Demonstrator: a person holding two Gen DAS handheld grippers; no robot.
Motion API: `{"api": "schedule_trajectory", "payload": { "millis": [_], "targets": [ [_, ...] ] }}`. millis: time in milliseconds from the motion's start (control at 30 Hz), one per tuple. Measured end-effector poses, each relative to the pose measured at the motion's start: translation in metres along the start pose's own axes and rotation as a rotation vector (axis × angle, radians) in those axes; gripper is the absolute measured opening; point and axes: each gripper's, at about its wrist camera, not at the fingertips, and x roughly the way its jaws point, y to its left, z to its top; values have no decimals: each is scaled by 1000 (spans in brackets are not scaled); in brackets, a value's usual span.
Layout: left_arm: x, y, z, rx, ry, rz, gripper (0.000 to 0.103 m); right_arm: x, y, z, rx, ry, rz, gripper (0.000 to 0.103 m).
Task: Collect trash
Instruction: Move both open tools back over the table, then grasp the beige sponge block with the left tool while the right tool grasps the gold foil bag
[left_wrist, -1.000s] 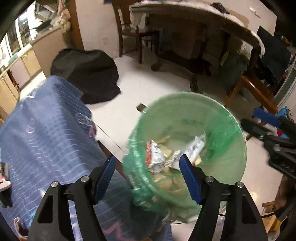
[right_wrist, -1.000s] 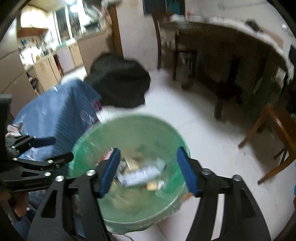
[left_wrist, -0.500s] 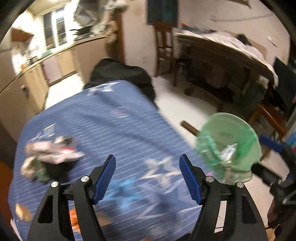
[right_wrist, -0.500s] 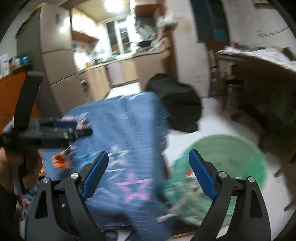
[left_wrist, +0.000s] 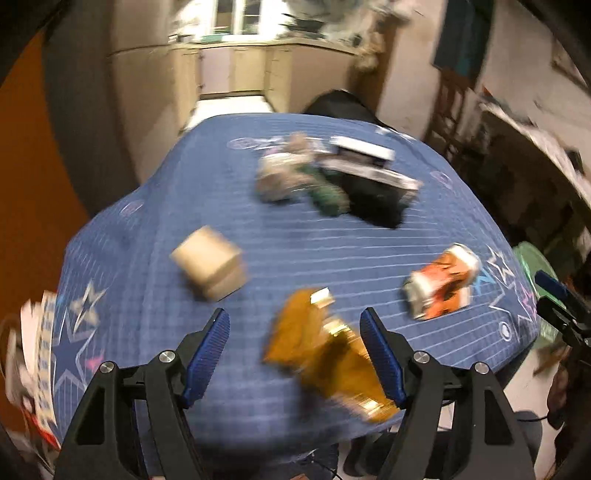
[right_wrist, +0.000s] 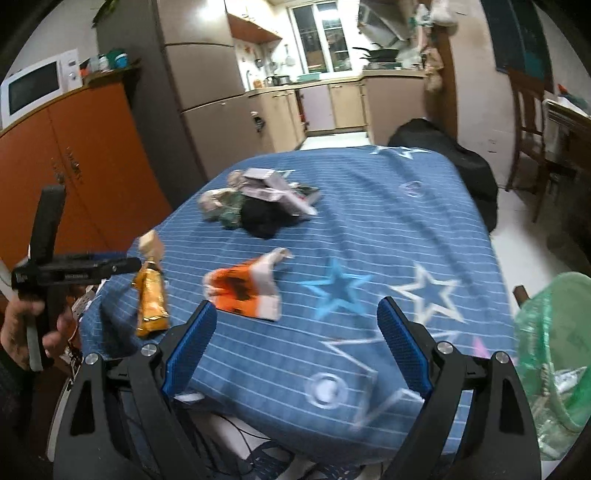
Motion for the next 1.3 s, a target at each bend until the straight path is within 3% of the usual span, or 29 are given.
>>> {"api": "schedule_trajectory", "payload": {
  "millis": [200,367,467,767,900,967,1033,1133,1300],
  "targets": [
    [-6,51,-8,-162,-43,11,78,25,61,-5,-115,70,120,85],
    [15,49,22,-197,-28,38,80,59,126,-8,-263,138,241,85],
    [35,39,37,-178,-10,81,80,75,145,-8,-300,162,269,85],
    [70,34,44,-161,47,136,80,114,167,-8,-343,202,237,85],
    [74,34,42,-166,36,156,78,125,169,-9,-336,220,200,65],
    [74,34,42,-163,24,179,66,126,169,-9,-338,210,185,61],
    [73,36,41,-167,14,182,60,125,170,-9,-343,208,173,46],
    [71,33,40,-165,8,166,50,123,171,-9,-343,201,154,44],
    [67,33,35,-171,-14,168,47,110,163,-11,-318,159,128,42]
  ]
}}
